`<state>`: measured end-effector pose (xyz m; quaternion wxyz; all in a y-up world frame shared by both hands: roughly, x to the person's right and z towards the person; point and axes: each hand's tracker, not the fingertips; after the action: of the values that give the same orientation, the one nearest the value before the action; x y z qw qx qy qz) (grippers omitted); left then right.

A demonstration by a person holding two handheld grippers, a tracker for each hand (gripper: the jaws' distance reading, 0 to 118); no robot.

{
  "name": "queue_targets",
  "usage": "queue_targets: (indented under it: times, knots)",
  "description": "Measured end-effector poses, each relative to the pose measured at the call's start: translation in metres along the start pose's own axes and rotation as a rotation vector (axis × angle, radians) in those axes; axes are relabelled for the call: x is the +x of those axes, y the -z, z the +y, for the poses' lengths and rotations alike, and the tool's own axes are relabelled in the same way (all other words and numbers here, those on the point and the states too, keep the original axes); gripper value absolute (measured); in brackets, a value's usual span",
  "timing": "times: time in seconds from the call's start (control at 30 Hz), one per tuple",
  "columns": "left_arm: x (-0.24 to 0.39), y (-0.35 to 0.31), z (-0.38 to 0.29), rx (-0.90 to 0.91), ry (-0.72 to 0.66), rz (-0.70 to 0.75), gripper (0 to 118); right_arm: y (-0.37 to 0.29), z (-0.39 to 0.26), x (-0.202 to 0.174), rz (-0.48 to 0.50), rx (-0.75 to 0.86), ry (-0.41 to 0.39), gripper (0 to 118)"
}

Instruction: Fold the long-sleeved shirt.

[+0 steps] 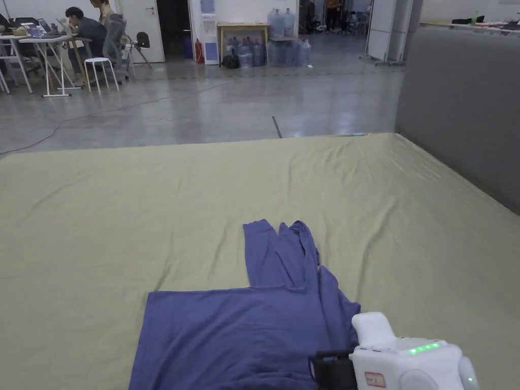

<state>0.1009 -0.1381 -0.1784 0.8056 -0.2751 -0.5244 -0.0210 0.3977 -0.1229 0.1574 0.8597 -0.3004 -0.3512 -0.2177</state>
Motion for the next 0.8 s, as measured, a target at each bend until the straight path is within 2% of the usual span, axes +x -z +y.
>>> queue_targets:
  times: [0.1, 0.13, 0.17, 0.2, 0.23, 0.3, 0.43, 0.6, 0.63, 0.67, 0.7, 0.73, 0.8]
  knots:
    - [0.003, 0.004, 0.020, -0.032, -0.030, 0.008, 118, -0.022, 0.009, 0.007, -0.084, 0.030, 0.031, 116]
    - [0.012, -0.011, 0.024, -0.036, -0.034, 0.010, 97, -0.027, 0.012, 0.010, -0.105, 0.041, 0.044, 99]
    - [0.013, -0.008, 0.028, -0.036, -0.032, 0.022, 45, -0.027, 0.013, 0.013, -0.113, 0.033, 0.043, 61]
    - [0.014, -0.001, 0.031, -0.050, -0.012, 0.047, 0, -0.023, 0.013, 0.016, -0.144, 0.027, 0.055, 4]
    - [0.011, 0.006, 0.032, -0.036, 0.005, 0.066, 0, -0.023, 0.012, 0.019, -0.166, 0.030, 0.059, 2]
    - [0.008, 0.020, 0.041, -0.063, 0.003, 0.027, 0, -0.023, 0.011, 0.026, -0.126, -0.003, 0.069, 2]
    - [0.016, 0.049, 0.061, -0.065, 0.034, -0.001, 0, -0.011, 0.008, 0.034, -0.126, -0.026, 0.081, 3]
    - [0.026, 0.112, 0.114, -0.104, 0.066, -0.010, 0, 0.004, 0.011, 0.042, -0.110, -0.051, 0.102, 3]
    - [0.027, 0.131, 0.125, -0.112, 0.072, -0.007, 15, 0.008, 0.011, 0.043, -0.107, -0.057, 0.099, 3]
    - [0.023, 0.149, 0.131, -0.117, 0.079, 0.010, 49, 0.011, 0.012, 0.044, -0.105, -0.061, 0.095, 3]
    - [0.021, 0.172, 0.138, -0.120, 0.079, 0.024, 94, 0.015, 0.013, 0.045, -0.104, -0.065, 0.092, 3]
    - [0.018, 0.197, 0.144, -0.168, 0.086, 0.045, 107, 0.020, 0.014, 0.046, -0.102, -0.069, 0.092, 3]
    - [0.009, 0.242, 0.148, -0.236, 0.100, 0.080, 105, 0.026, 0.015, 0.048, -0.094, -0.076, 0.099, 3]
